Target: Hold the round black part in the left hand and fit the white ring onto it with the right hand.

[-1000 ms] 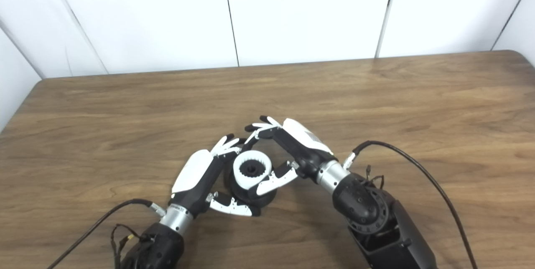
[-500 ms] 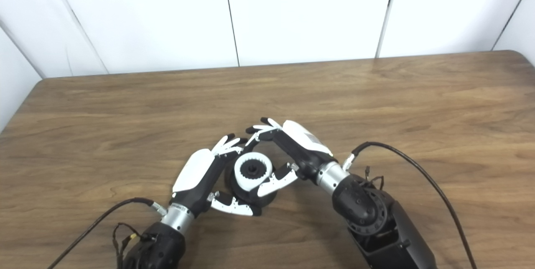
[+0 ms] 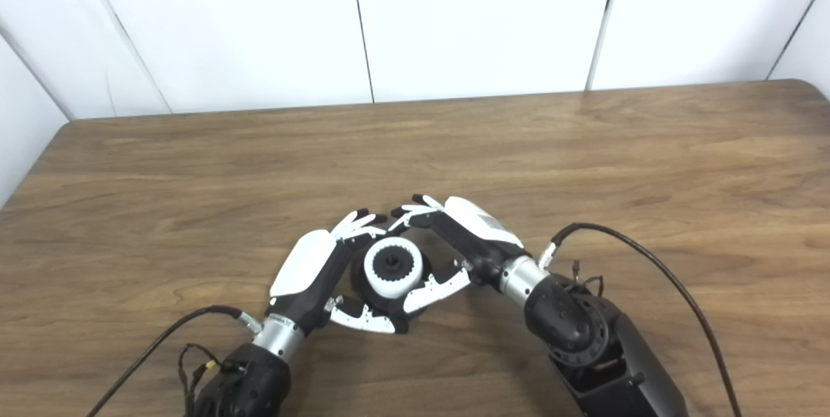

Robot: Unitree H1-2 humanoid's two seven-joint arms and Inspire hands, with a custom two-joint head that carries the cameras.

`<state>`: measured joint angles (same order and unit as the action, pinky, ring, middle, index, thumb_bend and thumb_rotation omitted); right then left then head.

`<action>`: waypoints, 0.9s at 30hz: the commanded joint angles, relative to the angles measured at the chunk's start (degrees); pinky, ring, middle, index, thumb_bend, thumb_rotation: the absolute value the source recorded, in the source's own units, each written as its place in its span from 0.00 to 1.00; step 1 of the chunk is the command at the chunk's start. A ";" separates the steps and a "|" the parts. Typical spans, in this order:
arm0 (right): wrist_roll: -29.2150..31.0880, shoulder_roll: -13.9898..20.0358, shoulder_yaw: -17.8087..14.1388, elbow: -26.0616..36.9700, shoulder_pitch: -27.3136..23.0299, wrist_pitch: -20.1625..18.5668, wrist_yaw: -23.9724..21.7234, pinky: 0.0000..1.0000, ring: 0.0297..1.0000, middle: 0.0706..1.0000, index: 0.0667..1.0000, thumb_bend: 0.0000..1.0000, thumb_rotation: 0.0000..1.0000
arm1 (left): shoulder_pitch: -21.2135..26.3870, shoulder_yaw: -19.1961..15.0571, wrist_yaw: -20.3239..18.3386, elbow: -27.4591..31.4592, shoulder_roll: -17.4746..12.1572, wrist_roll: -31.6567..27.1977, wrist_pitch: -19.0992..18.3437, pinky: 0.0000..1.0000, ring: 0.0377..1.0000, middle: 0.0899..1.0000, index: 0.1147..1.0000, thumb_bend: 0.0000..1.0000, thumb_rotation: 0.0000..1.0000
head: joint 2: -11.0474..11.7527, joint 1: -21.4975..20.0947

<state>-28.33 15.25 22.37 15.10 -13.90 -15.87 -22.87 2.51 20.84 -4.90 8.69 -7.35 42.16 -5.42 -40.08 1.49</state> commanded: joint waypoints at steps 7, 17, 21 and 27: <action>0.93 -0.22 -1.91 1.36 -1.84 -1.03 -0.36 0.90 1.00 0.90 0.67 1.00 0.36 | -0.01 -0.48 -1.45 0.55 -0.65 -0.10 -1.24 0.86 0.98 0.90 0.71 1.00 0.24 | 0.06 -0.11; 4.00 0.94 -5.83 1.61 -2.46 -1.55 -1.04 0.93 1.00 0.94 0.79 1.00 0.37 | 0.05 -4.69 -9.33 6.15 -3.22 -6.48 -6.69 0.92 0.99 0.92 0.82 1.00 0.28 | 0.10 -0.27; 4.10 2.13 -6.59 1.13 -2.55 -0.55 -0.71 0.91 0.99 0.94 0.82 1.00 0.37 | 0.00 -6.86 -11.73 8.28 -5.07 -9.57 -8.35 0.92 0.99 0.93 0.85 1.00 0.26 | 0.19 -0.60; 4.36 3.89 -7.95 1.24 -2.26 -1.30 -0.67 0.92 1.00 0.95 0.85 1.00 0.38 | -0.56 -10.59 -13.97 11.32 -7.83 -13.63 -11.13 0.92 0.99 0.94 0.88 1.00 0.29 | 0.26 -0.80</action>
<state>-24.27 18.49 15.49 15.12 -14.08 -17.81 -24.23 1.78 11.53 -19.01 18.32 -13.32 29.19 -15.80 -39.81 0.62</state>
